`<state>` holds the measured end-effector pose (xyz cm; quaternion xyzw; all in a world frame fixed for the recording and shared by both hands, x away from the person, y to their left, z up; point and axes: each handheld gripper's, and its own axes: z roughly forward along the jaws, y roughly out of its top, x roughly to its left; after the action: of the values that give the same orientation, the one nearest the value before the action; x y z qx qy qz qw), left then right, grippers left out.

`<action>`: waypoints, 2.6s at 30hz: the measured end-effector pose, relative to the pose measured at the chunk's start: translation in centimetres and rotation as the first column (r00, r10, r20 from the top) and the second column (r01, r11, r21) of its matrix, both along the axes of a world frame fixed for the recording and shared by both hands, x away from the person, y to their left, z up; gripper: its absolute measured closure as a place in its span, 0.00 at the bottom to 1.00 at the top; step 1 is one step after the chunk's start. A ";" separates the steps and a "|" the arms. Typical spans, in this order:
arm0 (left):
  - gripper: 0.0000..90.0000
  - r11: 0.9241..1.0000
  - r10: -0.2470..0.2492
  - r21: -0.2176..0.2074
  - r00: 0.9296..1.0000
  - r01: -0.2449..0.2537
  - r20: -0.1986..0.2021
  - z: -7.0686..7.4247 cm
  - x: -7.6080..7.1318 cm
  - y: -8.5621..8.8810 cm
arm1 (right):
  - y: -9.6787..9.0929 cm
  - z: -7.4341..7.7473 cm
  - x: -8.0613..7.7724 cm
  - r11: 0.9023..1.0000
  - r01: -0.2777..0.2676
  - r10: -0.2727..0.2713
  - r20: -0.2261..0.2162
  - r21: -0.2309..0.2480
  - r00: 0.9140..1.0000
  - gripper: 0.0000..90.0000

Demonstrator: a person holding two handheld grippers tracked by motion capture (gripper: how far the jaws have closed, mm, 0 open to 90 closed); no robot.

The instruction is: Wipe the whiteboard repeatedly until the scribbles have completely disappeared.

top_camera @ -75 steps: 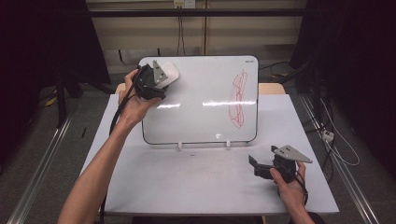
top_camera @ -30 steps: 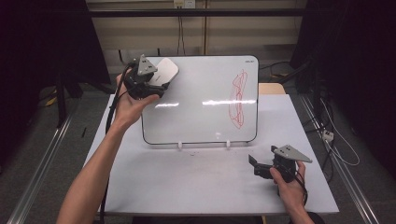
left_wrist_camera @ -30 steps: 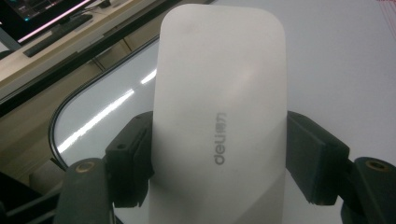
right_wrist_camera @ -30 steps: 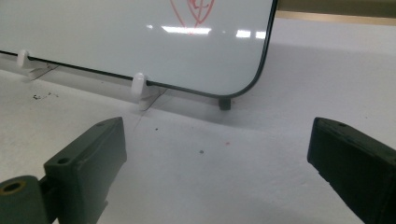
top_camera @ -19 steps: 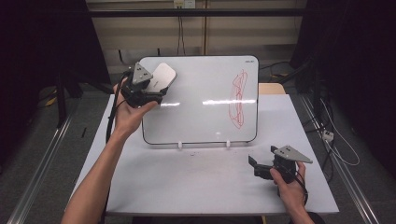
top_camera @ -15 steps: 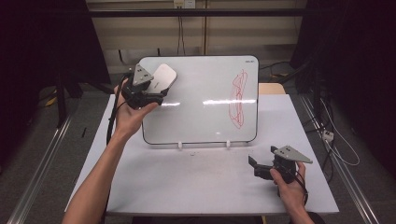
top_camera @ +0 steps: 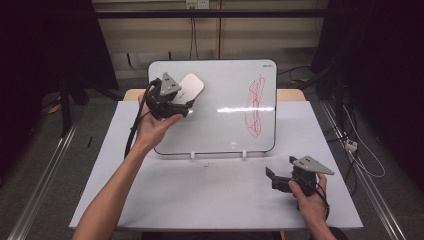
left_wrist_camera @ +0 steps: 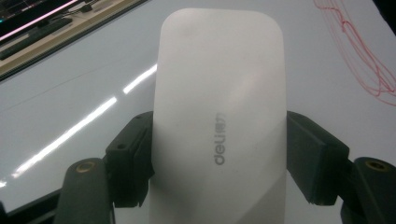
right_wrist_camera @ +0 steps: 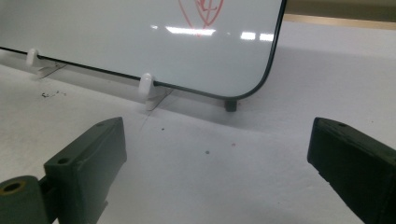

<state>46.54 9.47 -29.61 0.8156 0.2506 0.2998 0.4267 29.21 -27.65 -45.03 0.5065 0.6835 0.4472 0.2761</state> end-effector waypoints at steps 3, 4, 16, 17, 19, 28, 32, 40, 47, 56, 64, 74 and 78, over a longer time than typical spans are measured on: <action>0.34 1.000 -0.018 0.012 1.000 0.018 0.013 0.4 -0.2 -1.1 | 0.0 0.1 -0.1 1.000 -0.007 0.007 0.005 0.004 1.000 0.05; 0.34 1.000 -0.023 0.014 1.000 0.023 0.016 0.6 -0.3 -1.5 | 0.0 0.1 -0.1 1.000 -0.009 0.009 0.005 0.005 1.000 0.05; 0.34 0.995 -0.085 0.046 0.996 0.083 0.031 1.2 -0.5 -5.7 | 0.0 0.1 -0.1 1.000 -0.014 0.014 0.003 0.008 1.000 0.05; 0.34 0.994 -0.093 0.053 0.995 0.091 0.026 1.4 -0.4 -5.8 | 0.0 0.1 -0.1 1.000 -0.014 0.014 0.002 0.009 1.000 0.05; 0.34 0.996 -0.086 0.039 0.996 0.085 0.026 1.4 -0.3 -6.1 | 0.0 0.1 -0.1 1.000 -0.015 0.015 0.003 0.008 1.000 0.05; 0.34 0.996 -0.085 0.031 0.996 0.084 0.019 1.1 0.2 -7.5 | 0.0 0.1 -0.1 1.000 -0.019 0.019 0.002 0.009 1.000 0.05; 0.34 0.996 -0.088 0.033 0.996 0.087 0.017 1.2 0.4 -8.0 | 0.0 0.0 -0.1 1.000 -0.021 0.021 0.001 0.006 1.000 0.05; 0.34 0.992 -0.113 0.064 0.993 0.111 0.029 1.5 0.7 -9.9 | 0.0 0.0 -0.1 1.000 -0.023 0.023 0.000 0.009 1.000 0.05; 0.34 0.988 -0.138 0.077 0.990 0.135 0.032 1.5 0.9 -11.8 | 0.0 0.0 -0.1 1.000 -0.023 0.023 -0.003 0.013 1.000 0.05; 0.34 0.986 -0.132 0.106 0.990 0.126 0.047 1.6 1.6 -13.5 | -0.1 0.0 -0.2 1.000 -0.027 0.027 -0.003 0.014 1.000 0.05; 0.34 0.990 -0.108 0.101 0.993 0.103 0.049 1.6 2.7 -14.8 | -0.1 0.0 -0.2 1.000 -0.028 0.028 -0.004 0.014 1.000 0.05; 0.34 0.988 -0.093 0.131 0.993 0.083 0.073 1.6 3.7 -15.5 | -0.1 0.0 -0.1 0.999 -0.032 0.032 -0.007 0.018 0.999 0.05; 0.34 0.987 -0.080 0.148 0.994 0.067 0.078 1.5 4.1 -15.9 | -0.1 0.0 -0.1 0.999 -0.032 0.032 -0.006 0.019 0.999 0.05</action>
<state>50.68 -6.40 -28.11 0.8400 0.1797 0.3353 0.3869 29.11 -27.71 -45.05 0.4997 0.6882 0.4563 0.2618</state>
